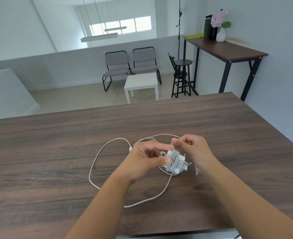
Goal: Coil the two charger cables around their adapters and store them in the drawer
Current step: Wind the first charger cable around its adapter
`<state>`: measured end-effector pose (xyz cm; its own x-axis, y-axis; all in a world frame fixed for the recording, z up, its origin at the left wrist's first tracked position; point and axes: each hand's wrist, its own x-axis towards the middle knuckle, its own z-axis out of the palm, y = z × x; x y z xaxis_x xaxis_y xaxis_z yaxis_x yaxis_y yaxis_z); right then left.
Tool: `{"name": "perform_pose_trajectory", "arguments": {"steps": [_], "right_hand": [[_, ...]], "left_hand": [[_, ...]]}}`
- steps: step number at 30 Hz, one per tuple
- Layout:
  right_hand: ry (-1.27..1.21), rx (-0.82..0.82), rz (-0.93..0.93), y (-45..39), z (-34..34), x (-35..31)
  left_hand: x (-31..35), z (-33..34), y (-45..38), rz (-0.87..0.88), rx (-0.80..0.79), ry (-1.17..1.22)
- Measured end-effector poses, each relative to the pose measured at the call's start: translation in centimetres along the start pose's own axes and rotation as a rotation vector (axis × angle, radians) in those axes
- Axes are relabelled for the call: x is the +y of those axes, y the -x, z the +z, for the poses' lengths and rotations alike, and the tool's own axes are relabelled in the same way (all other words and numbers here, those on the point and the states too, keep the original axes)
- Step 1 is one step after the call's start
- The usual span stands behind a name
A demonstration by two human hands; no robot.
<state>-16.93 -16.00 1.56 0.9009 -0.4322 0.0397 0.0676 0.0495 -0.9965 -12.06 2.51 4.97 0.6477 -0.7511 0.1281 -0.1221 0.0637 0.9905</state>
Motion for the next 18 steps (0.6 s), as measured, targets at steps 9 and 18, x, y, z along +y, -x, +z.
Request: {"name": "perform_pose_trajectory", "arguments": {"steps": [9, 18], "right_hand": [[0.523, -0.244, -0.095, 2.0, 1.9, 0.3], [0.550, -0.361, -0.010, 1.1, 1.4, -1.7]], "left_hand": [[-0.8, 0.9, -1.5, -0.017, 0.374, 0.592], [-1.1, 0.2, -2.0, 0.034, 0.315, 0.408]]}}
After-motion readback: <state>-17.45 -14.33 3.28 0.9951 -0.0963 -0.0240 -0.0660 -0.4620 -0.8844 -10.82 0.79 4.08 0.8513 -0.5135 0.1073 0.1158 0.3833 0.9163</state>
